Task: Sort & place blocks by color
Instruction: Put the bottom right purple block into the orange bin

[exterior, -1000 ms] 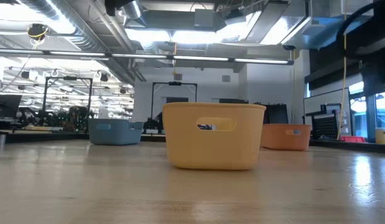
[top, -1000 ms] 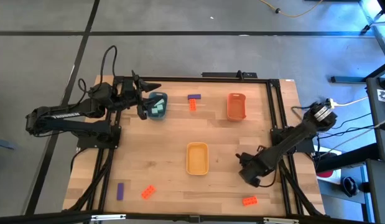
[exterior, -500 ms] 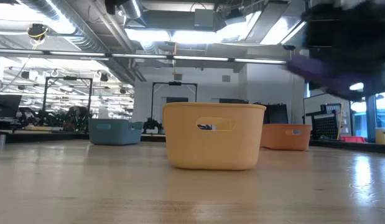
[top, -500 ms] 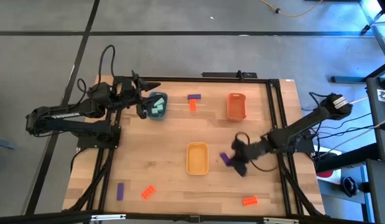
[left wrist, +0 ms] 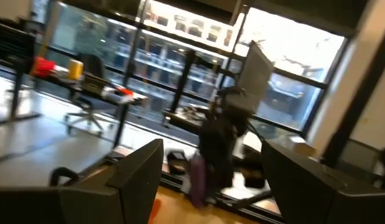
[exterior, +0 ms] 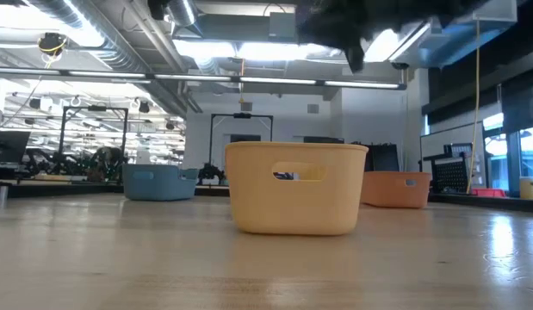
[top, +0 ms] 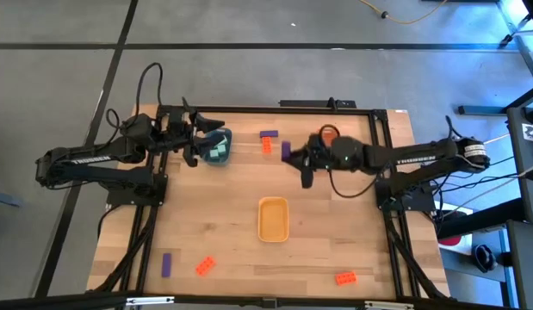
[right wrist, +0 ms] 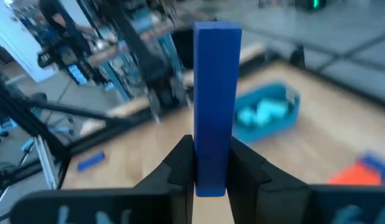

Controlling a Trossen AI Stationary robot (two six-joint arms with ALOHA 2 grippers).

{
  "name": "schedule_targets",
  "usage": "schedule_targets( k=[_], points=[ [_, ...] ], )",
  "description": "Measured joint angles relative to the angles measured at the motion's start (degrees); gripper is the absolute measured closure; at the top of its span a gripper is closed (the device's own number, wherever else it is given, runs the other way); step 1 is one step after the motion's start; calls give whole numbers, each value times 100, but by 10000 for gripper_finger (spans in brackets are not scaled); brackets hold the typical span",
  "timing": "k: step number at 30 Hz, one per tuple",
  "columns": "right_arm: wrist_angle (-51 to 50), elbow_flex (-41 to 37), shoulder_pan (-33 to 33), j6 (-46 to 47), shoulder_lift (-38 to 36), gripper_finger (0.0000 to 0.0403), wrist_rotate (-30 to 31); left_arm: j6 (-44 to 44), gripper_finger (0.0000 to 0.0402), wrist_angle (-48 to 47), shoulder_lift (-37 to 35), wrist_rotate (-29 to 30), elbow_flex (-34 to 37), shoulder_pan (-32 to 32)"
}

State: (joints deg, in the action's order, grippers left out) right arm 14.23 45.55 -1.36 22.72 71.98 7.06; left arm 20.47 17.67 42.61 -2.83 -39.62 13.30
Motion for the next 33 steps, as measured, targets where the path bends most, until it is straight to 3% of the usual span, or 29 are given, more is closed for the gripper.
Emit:
schedule_targets(
  k=[6, 33],
  points=[
    [-244, 472, -227, -380, 5, 344, -157, 11, 140, -24, 0, -20, 0, 1],
    [-353, 479, -261, -348, 10, 344, -322, -7, 140, -208, 2, 84, 0, 2]
  ],
)
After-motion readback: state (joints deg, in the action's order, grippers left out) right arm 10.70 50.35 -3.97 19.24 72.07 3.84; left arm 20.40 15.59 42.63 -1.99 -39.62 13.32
